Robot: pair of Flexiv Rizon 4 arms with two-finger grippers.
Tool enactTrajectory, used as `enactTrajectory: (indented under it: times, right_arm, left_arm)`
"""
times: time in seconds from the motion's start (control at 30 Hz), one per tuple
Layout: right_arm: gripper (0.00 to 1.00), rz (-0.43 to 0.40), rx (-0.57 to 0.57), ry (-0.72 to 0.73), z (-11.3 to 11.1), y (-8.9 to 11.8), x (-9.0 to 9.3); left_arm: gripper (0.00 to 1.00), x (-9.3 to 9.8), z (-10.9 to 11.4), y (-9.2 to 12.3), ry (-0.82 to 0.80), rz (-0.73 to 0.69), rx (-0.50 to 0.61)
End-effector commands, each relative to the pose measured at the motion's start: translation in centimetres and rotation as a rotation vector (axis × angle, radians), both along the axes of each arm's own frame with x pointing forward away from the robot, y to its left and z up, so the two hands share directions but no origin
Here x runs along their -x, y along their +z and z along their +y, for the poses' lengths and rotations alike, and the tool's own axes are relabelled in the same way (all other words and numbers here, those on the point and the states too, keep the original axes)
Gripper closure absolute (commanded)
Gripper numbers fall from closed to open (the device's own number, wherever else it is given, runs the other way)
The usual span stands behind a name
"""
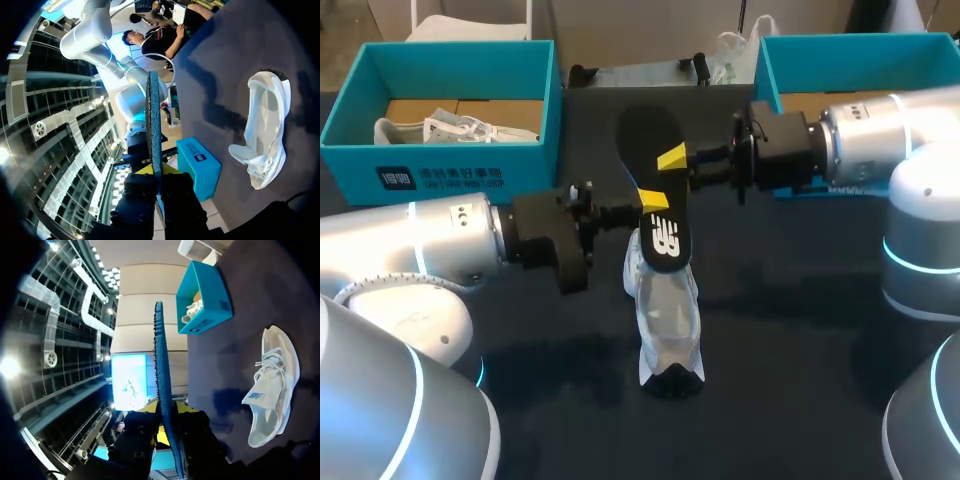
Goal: Take the shoe out of the shoebox, open the shoe tongue, remove and reinsert the insole, then place the shoe into the shoebox
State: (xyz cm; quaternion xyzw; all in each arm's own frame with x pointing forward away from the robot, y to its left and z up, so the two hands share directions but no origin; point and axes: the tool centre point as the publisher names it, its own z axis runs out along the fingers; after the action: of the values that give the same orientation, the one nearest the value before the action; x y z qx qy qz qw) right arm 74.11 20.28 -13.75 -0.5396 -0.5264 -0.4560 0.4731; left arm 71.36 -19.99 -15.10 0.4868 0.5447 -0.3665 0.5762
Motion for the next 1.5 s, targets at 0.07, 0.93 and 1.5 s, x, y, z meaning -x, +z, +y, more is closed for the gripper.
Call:
enactTrajectory:
  times: [0.07,0.93,1.5]
  right_arm:
    - [0.80,0.001,-0.018,-0.023,0.2,-0.5,0.2]
    - [1.00,-0.006,-0.036,-0.080,-0.2,-0.5,0.3]
    - [1.00,-0.005,-0.062,-0.074,-0.8,-4.2,0.2]
  left_arm:
    - [1.00,0.1,-0.1,-0.2,0.003,-0.003,0.003]
    - [0.00,0.4,1.0,0.7,-0.019,0.024,-0.020]
    - [0.00,-0.8,7.2,1.8,-0.143,0.074,-0.216]
